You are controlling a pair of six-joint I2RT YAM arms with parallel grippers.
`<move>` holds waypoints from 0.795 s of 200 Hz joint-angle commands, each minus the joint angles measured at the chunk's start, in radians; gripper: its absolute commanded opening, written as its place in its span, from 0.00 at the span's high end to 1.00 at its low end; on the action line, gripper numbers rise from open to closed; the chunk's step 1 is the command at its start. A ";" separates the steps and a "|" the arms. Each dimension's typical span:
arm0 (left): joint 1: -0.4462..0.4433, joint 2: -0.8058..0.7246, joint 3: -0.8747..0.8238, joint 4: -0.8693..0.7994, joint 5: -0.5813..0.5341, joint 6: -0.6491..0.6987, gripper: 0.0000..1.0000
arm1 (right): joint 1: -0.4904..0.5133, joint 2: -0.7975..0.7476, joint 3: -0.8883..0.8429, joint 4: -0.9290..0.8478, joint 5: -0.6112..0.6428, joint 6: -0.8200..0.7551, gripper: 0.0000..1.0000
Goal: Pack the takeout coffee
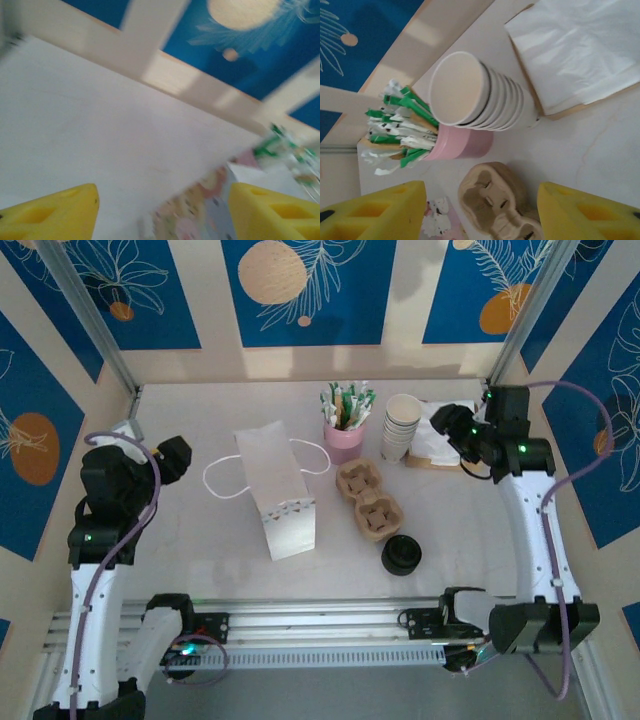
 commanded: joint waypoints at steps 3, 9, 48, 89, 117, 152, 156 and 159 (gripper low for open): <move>0.002 0.005 0.056 -0.131 0.215 -0.038 0.37 | 0.046 0.090 0.092 -0.074 0.069 -0.003 0.39; 0.002 0.001 0.065 -0.172 0.209 -0.031 0.37 | 0.058 0.116 0.112 -0.086 0.099 -0.001 0.39; 0.002 -0.083 0.033 -0.283 0.250 -0.075 0.40 | 0.084 0.236 0.174 -0.066 0.164 0.008 0.47; 0.002 -0.130 0.033 -0.331 0.237 -0.073 0.39 | 0.121 0.344 0.225 -0.030 0.168 0.006 0.49; 0.001 -0.141 0.041 -0.325 0.247 -0.107 0.39 | 0.146 0.391 0.246 -0.017 0.198 0.000 0.51; 0.002 -0.158 0.051 -0.337 0.259 -0.126 0.40 | 0.155 0.442 0.283 -0.033 0.214 0.014 0.56; 0.002 -0.161 0.053 -0.341 0.259 -0.126 0.39 | 0.156 0.445 0.285 -0.032 0.219 0.013 0.56; 0.002 -0.161 0.054 -0.344 0.258 -0.126 0.39 | 0.159 0.446 0.287 -0.032 0.222 0.014 0.56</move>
